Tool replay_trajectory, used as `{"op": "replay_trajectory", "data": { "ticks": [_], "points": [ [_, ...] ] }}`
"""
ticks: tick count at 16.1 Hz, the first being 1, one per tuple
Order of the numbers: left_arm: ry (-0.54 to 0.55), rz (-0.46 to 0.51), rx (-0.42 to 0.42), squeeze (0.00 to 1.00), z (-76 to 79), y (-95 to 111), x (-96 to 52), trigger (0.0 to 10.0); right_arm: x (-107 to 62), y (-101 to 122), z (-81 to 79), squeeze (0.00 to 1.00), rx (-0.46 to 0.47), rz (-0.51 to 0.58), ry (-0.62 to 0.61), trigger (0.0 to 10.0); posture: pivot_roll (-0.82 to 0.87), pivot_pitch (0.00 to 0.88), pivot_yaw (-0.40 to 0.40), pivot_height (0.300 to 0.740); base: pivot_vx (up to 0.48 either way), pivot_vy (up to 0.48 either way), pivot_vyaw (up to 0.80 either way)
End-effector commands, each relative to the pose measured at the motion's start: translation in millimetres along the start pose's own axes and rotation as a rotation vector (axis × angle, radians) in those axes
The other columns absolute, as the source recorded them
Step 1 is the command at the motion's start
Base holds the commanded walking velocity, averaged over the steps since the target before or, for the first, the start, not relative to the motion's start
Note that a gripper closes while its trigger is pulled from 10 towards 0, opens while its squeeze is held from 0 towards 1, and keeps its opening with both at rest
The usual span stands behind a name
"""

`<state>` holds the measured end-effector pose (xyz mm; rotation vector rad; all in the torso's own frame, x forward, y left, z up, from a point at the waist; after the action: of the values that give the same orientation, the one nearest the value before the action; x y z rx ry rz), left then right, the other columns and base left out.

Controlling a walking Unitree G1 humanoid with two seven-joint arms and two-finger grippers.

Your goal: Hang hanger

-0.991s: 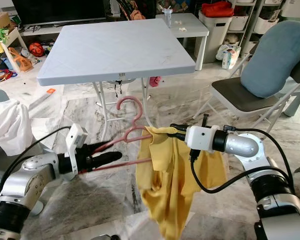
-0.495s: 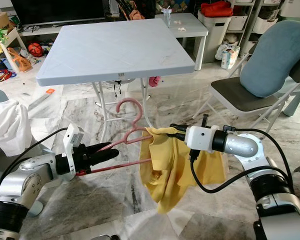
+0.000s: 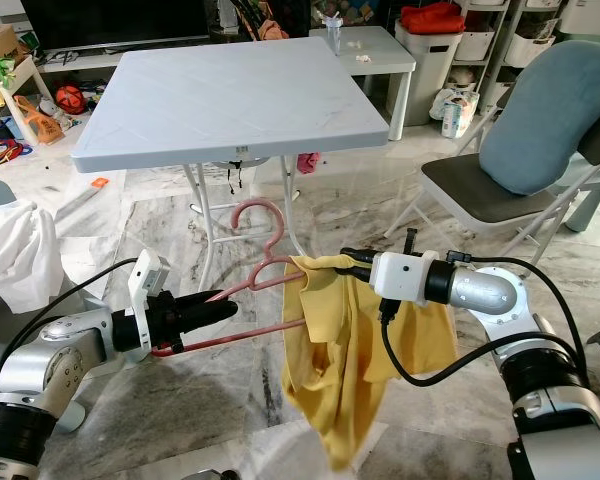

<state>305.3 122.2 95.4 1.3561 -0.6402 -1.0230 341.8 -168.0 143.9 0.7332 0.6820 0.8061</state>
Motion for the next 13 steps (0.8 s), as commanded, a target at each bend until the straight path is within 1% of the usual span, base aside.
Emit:
{"op": "replay_trajectory", "data": {
  "ticks": [1,6,7,8,9,12,13],
  "points": [
    [-0.066,0.009,0.005,0.0,12.0,2,8.9,0.0,4.4,21,16.6,0.0,-0.027,0.099,-0.08,10.0,-0.1,0.0,0.043,0.74,0.0,0.0,0.0],
    [-0.118,-0.016,-0.014,0.0,20.2,-5,7.6,0.0,5.7,23,17.3,0.0,-0.024,0.111,-0.081,10.0,-0.1,0.0,0.044,0.74,0.0,0.0,0.0],
    [-0.103,-0.027,0.015,0.0,18.7,-6,7.6,3.9,6.0,23,17.0,0.0,-0.023,0.113,-0.079,10.0,-0.1,0.0,0.044,0.74,0.0,0.0,0.0],
    [-0.061,-0.033,0.029,0.44,13.0,-6,8.7,9.5,5.9,23,17.1,0.0,-0.022,0.112,-0.078,10.0,-0.1,0.0,0.043,0.74,0.0,0.0,0.0],
    [-0.02,-0.027,0.026,1.0,6.1,-5,9.5,10.0,6.0,23,17.0,0.0,-0.021,0.112,-0.077,10.0,-0.1,0.0,0.041,0.74,0.0,0.0,0.0],
    [-0.048,-0.027,0.025,1.0,7.4,-3,10.3,10.0,7.1,24,15.4,0.0,-0.019,0.115,-0.07,10.0,-0.1,0.0,0.04,0.74,0.0,0.0,0.0],
    [-0.051,-0.035,0.049,1.0,7.1,-2,12.1,10.0,7.4,24,15.2,0.0,-0.018,0.116,-0.069,10.0,-0.1,0.0,0.04,0.74,0.0,0.0,0.0]
  ]
}}
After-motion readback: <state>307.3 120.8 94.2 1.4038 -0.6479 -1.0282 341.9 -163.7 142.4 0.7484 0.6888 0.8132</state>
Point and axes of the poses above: a point about 5 cm out from each wrist's last joint towards the gripper, its own x axis pointing out of the wrist towards the gripper, its own y axis along the axis of the wrist's last joint, z = x × y, the point moved 4 cm from there along x, pointing out of the wrist towards the gripper, and after that the axes turned 14 degrees about x, right-handed, at the moved point
